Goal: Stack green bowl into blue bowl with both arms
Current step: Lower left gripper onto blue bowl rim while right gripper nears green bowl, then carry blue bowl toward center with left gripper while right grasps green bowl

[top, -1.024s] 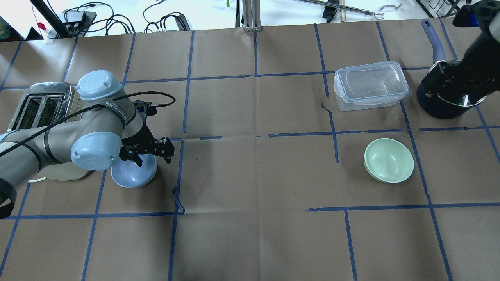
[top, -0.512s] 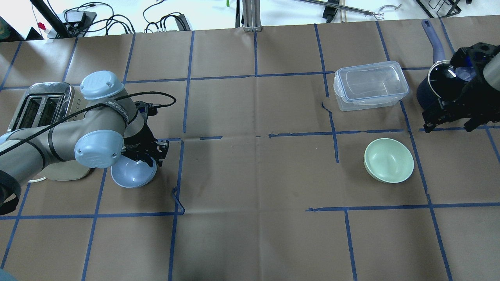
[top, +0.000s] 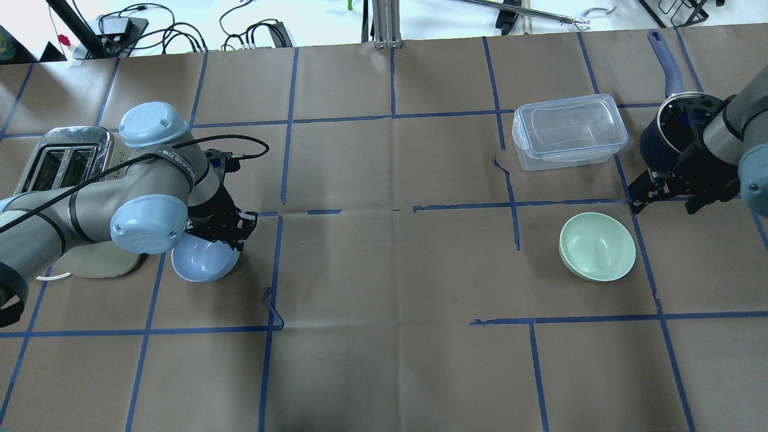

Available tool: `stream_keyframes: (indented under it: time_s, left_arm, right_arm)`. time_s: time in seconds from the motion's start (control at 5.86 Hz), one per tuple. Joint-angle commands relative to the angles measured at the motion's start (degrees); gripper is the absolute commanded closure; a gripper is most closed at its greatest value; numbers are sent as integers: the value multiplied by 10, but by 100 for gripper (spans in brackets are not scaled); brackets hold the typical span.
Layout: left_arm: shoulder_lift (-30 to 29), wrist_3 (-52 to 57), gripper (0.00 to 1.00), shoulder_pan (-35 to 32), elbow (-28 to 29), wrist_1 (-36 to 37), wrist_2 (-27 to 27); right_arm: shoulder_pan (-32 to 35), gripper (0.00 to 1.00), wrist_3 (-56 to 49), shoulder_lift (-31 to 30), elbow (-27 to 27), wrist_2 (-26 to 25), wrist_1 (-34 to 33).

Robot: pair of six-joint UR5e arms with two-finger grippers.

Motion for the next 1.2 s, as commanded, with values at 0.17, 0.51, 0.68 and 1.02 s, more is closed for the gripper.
stream_keyframes:
  time_s: [0.17, 0.51, 0.68, 1.02]
  left_arm:
    - [1, -119, 100, -108, 102, -66, -5]
    - [-42, -233, 100, -207, 164, -51, -7]
    - [-81, -244, 100, -240, 194, -20, -8]
    - [-155, -291, 99, -301, 258, 28, -7]
  right_arm:
    - [3, 0, -7, 5, 99, 0, -99]
    - [3, 0, -7, 14, 113, 0, -131]
    - [2, 0, -7, 14, 123, 0, -133]
    - [2, 2, -6, 15, 126, 1, -134]
